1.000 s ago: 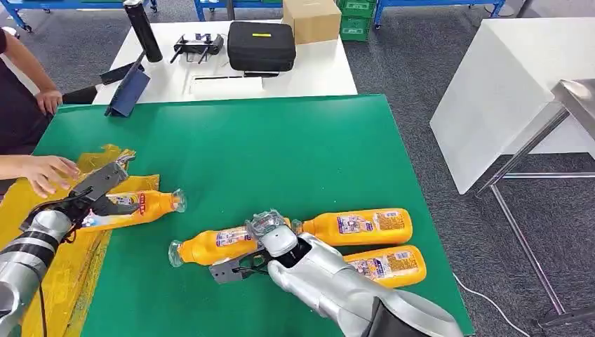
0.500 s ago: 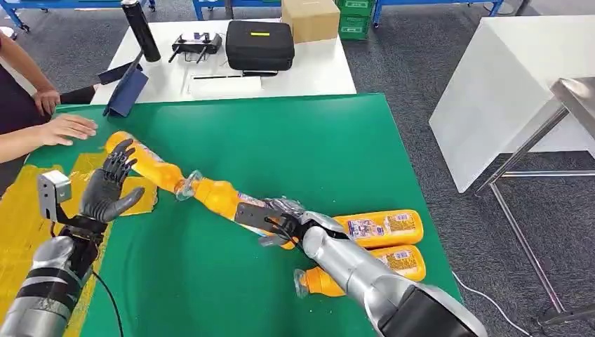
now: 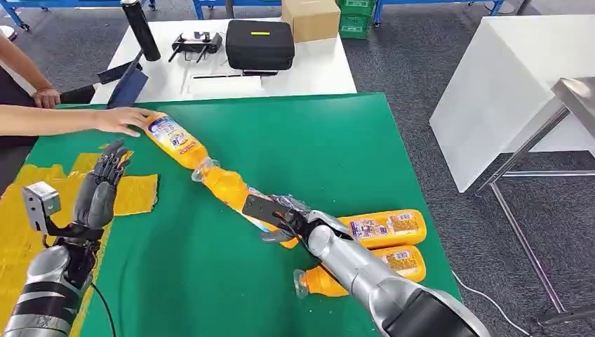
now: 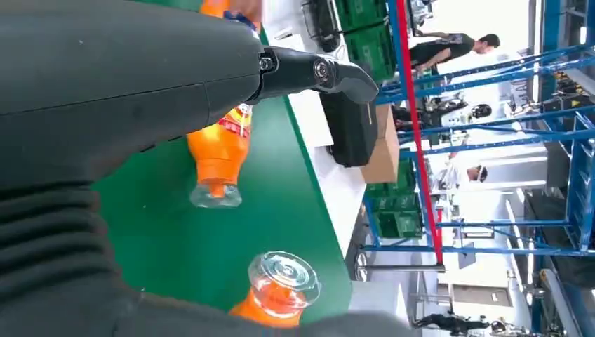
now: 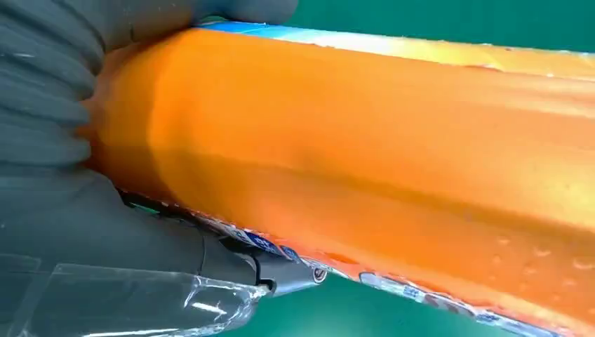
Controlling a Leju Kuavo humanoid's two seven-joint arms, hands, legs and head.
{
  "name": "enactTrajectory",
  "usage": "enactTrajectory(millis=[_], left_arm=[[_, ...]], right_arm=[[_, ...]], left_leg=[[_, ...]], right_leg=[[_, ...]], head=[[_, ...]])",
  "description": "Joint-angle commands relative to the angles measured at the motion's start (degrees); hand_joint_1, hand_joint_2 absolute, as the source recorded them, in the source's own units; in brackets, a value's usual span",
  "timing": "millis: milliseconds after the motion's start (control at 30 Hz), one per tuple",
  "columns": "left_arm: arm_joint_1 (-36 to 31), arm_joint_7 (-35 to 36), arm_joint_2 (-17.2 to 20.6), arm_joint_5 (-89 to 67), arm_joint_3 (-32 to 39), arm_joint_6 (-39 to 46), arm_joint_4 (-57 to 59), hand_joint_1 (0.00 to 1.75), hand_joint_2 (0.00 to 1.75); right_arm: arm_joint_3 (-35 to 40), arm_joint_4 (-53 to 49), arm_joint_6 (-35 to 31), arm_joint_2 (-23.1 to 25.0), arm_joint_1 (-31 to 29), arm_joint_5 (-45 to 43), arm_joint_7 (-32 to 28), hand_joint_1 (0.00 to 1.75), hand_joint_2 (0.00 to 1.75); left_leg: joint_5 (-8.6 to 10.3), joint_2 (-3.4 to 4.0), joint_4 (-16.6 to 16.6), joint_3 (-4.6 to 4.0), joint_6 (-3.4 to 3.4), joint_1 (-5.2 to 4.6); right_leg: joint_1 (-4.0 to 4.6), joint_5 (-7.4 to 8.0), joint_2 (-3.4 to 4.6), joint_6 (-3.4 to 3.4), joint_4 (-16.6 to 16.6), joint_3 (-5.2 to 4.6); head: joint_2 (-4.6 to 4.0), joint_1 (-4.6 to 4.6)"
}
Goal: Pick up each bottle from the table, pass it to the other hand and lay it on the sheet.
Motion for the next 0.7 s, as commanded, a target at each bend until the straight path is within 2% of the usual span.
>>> enactTrajectory(millis=[33,100,133,167,200,233,267,367,400,433,500,567,600,633,700], left_arm=[[-0.9,0.4,-1.6,0.1,1.0,-0.2,0.7,0.0,0.0],[-0.9,0.4,-1.6,0.1,1.0,-0.2,0.7,0.0,0.0],[0.2,-0.6,-2.6,3.5,2.0,-2.4,-0.1,0.0,0.0],[3.4,-0.2,-4.3,7.6,3.1,-4.2,-3.5,0.0,1.75],[9.8,1.1,-6.4,11.8,3.5,-5.9,-10.3,0.0,1.75],[14.3,1.2,-7.8,13.2,2.8,-6.3,-15.0,0.0,1.75],[17.4,1.2,-8.4,13.5,1.7,-5.5,-18.1,0.0,1.75],[24.2,1.2,-10.2,18.2,0.6,-7.1,-22.5,0.0,1.75],[25.6,1.0,-10.5,18.5,0.0,-7.8,-23.4,0.0,1.75],[26.5,0.9,-10.6,18.8,-0.6,-8.4,-23.8,0.0,1.75],[26.7,1.3,-10.0,20.3,-2.3,-10.1,-23.6,0.0,1.75],[25.6,1.5,-9.2,20.7,-4.1,-10.7,-22.9,0.0,1.75],[24.8,1.8,-9.2,21.1,-5.1,-10.9,-22.2,0.0,1.75],[24.5,1.9,-9.2,21.2,-5.5,-10.9,-22.0,0.0,1.75],[24.4,2.1,-8.9,21.7,-6.6,-11.0,-21.5,0.0,1.75]], right_arm=[[-1.0,0.3,0.2,-1.4,0.3,-0.1,0.1,1.75,1.75],[-1.0,0.3,0.2,-1.4,0.3,-0.1,0.1,1.75,1.75],[-3.3,-1.5,-2.0,-1.5,1.3,-2.2,-3.3,1.75,1.75],[-5.7,-4.4,-4.4,-1.7,2.8,-4.2,-7.3,1.75,1.75],[-8.7,-10.5,-6.4,-2.2,6.1,-6.9,-11.4,1.75,1.75],[-9.8,-16.4,-7.0,-2.8,9.0,-8.0,-12.7,1.75,1.75],[-9.5,-22.3,-6.9,-3.8,11.5,-7.9,-10.1,1.75,1.75],[-10.0,-29.8,-7.9,-4.2,16.0,-9.0,-12.0,1.75,1.75],[-9.6,-31.3,-7.9,-4.2,17.0,-8.9,-12.8,1.75,1.75],[-9.1,-32.4,-7.9,-3.9,17.7,-8.8,-13.2,1.75,1.75],[-7.1,-32.6,-7.3,-3.2,17.6,-8.1,-13.3,1.75,1.75],[-5.1,-30.4,-6.7,-2.2,16.1,-7.7,-13.0,1.75,1.75],[-3.4,-29.0,-6.1,-1.5,15.2,-7.1,-12.8,1.75,1.75],[-2.6,-28.6,-5.8,-1.0,15.0,-6.7,-12.8,1.75,1.75],[0.9,-27.9,-4.8,0.5,14.5,-5.1,-13.1,1.75,1.75]], left_leg=[[0.03,-0.09,0.0,-0.04,-0.07,0.03],[0.02,-0.09,0.0,-0.02,-0.07,0.03],[0.02,-0.12,0.1,-0.06,-0.12,0.06],[0.02,-0.09,0.0,-0.01,-0.07,0.02],[0.01,-0.09,0.0,-0.02,-0.09,0.04],[-0.04,0.07,-0.1,0.13,-0.08,0.01],[-0.06,0.18,-0.2,0.2,-0.02,-0.04],[-0.26,0.31,0.0,0.13,-0.05,-0.05],[-0.2,0.15,0.0,-0.02,-0.05,-0.07],[-0.3,0.18,0.0,0.08,-0.05,-0.04],[-0.23,0.13,0.0,-0.27,-0.06,-0.05],[-0.23,0.05,0.0,-0.45,-0.06,-0.06],[-0.4,0.05,0.2,-0.29,-0.15,-0.01],[-0.16,0.02,0.0,-0.68,-0.06,-0.03],[-0.16,0.06,0.0,-0.71,-0.06,-0.04]], right_leg=[[0.03,-0.01,-0.16,-0.01,0.0,0.03],[0.03,-0.01,-0.14,-0.01,0.0,0.04],[0.06,-0.02,-0.21,-0.03,0.0,0.04],[0.02,-0.01,-0.14,-0.01,0.0,0.05],[0.04,-0.02,-0.16,-0.01,0.0,0.06],[0.02,-0.02,-0.02,0.01,-0.2,0.18],[-0.04,0.0,0.13,0.04,-0.2,0.22],[-0.04,-0.13,0.2,0.06,-0.1,0.18],[-0.05,-0.12,0.07,0.06,-0.1,0.03],[-0.02,-0.19,0.07,0.06,-0.1,0.13],[-0.03,-0.13,0.07,0.03,-0.1,-0.2],[-0.03,-0.12,0.0,0.02,0.0,-0.41],[0.02,-0.29,-0.07,-0.01,0.1,-0.2],[-0.02,-0.06,-0.02,0.0,0.0,-0.64],[-0.03,-0.05,0.02,0.0,0.0,-0.69]], head=[[0.0,-0.02],[0.0,-0.02],[0.0,-0.02],[0.0,-0.02],[0.0,-0.02],[0.0,-0.02],[0.0,0.0],[0.0,-0.02],[0.0,0.0],[0.0,0.0],[0.0,-0.02],[0.0,-0.02],[0.0,0.0],[0.0,-0.02],[0.0,-0.02]])
